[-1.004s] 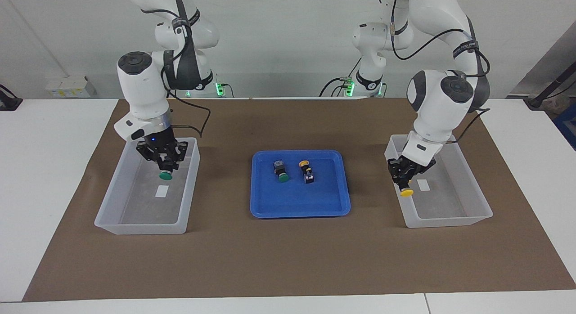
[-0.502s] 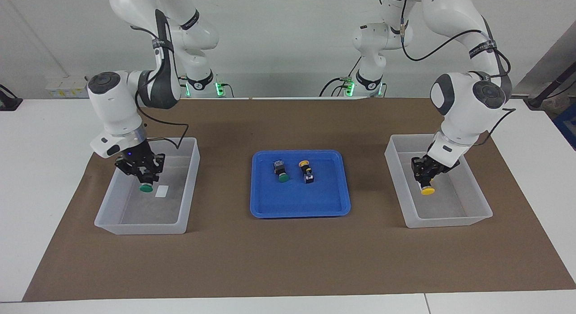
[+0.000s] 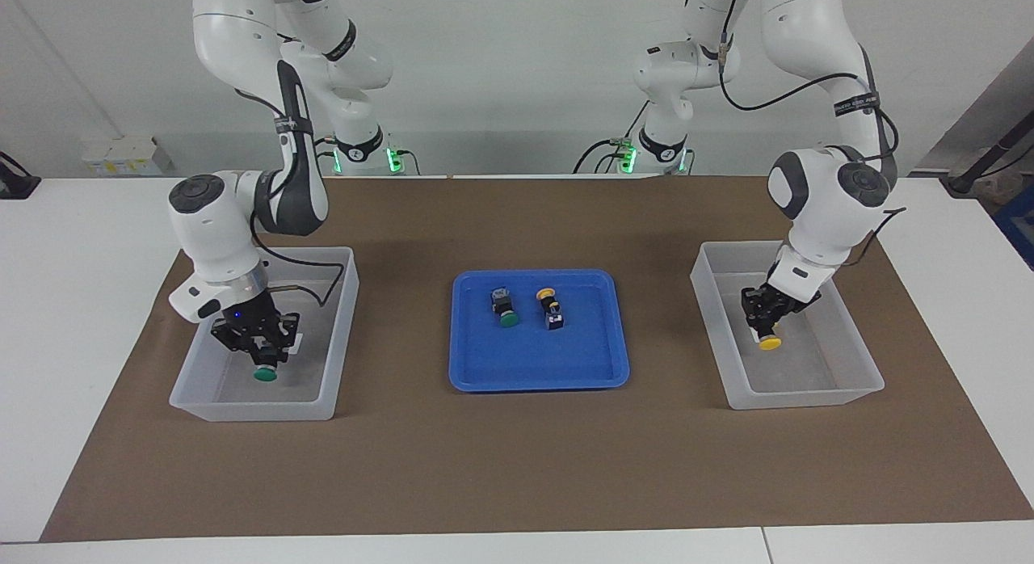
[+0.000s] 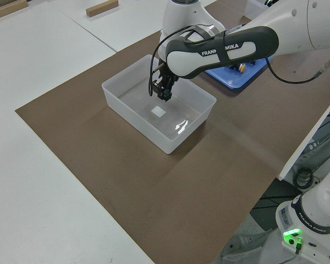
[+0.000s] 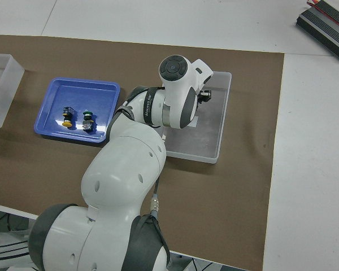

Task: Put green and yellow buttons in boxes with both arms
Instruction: 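Release the yellow button in the box while the right gripper releases the green one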

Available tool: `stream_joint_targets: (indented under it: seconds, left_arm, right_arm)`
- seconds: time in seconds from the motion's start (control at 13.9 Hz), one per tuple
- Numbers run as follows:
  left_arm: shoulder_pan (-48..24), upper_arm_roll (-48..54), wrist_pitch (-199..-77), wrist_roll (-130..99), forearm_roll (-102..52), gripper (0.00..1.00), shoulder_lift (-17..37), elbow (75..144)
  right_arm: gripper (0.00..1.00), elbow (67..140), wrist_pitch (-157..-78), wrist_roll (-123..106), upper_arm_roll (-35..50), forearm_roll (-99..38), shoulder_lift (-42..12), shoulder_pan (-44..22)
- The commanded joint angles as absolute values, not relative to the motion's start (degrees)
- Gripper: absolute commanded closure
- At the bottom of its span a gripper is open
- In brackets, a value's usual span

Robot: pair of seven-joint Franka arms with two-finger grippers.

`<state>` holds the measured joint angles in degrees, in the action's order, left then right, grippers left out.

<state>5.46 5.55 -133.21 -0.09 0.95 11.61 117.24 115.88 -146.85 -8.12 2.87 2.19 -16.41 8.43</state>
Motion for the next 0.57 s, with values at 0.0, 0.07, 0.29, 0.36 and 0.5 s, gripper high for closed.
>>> stream_joint_targets:
  seconds: [0.0, 0.07, 0.29, 0.36, 0.5]
  left_arm:
    - [5.89, 5.89, -138.42, 0.53, 1.32, 1.00, 10.02, 122.16]
    - [5.89, 5.80, -138.17, 0.53, 1.32, 0.88, 10.02, 122.17]
    - [5.89, 5.80, -136.76, 0.53, 1.76, 0.58, 10.02, 121.47]
    - [5.89, 5.80, -136.58, 0.61, 1.84, 0.55, 10.02, 121.38]
    - [5.98, 5.71, -134.23, 1.75, 1.85, 0.50, 9.93, 119.89]
  right_arm:
    - [1.00, 112.51, -147.66, -9.76, 3.34, 1.05, -18.89, 9.93]
    - [1.00, 112.15, -147.66, -9.76, 3.34, 1.05, -19.33, 9.93]
    - [1.00, 112.24, -150.20, -9.93, 3.34, 1.32, -21.61, 10.02]
    - [1.00, 112.24, -150.90, -9.84, 3.34, 1.41, -21.97, 9.93]
    - [0.79, 112.24, -151.35, -9.84, 3.34, 1.41, -22.32, 9.67]
